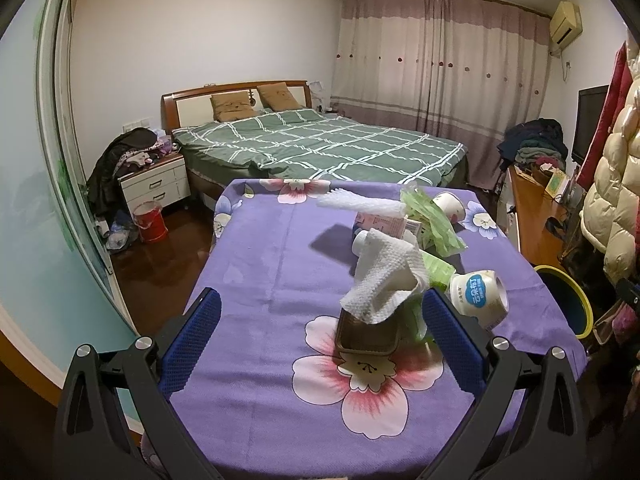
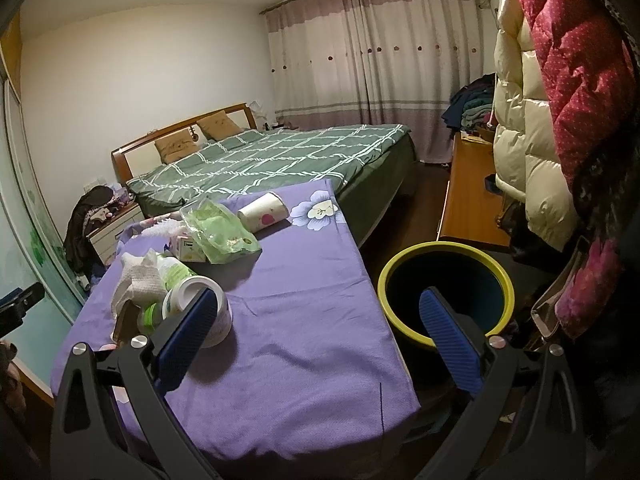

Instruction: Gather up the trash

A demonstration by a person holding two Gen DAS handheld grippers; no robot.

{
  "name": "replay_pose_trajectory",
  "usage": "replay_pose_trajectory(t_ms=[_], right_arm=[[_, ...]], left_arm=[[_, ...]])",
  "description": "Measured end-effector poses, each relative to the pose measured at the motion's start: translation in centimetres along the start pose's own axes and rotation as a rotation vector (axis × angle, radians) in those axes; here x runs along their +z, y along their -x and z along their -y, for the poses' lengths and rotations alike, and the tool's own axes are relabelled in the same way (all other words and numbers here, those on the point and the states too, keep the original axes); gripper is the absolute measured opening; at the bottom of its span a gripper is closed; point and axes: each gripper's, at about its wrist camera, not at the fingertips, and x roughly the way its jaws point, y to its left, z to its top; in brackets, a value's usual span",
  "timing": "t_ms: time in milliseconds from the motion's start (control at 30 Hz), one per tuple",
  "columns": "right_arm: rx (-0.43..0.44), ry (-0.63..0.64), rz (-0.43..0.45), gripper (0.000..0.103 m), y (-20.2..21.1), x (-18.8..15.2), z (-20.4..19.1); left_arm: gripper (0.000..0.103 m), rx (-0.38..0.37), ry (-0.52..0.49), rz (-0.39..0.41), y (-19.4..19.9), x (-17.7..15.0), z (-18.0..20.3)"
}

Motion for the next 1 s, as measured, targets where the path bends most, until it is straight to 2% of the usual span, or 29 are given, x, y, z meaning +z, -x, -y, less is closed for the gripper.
replay_pose_trajectory(t_ms=[1000], right_arm=[[0.019, 0.0, -0.013, 0.097, -0.45, -0.16, -0.48]], left_arm=[[0.099, -0.011, 0.002, -0.007, 0.57, -0.22, -0.23]])
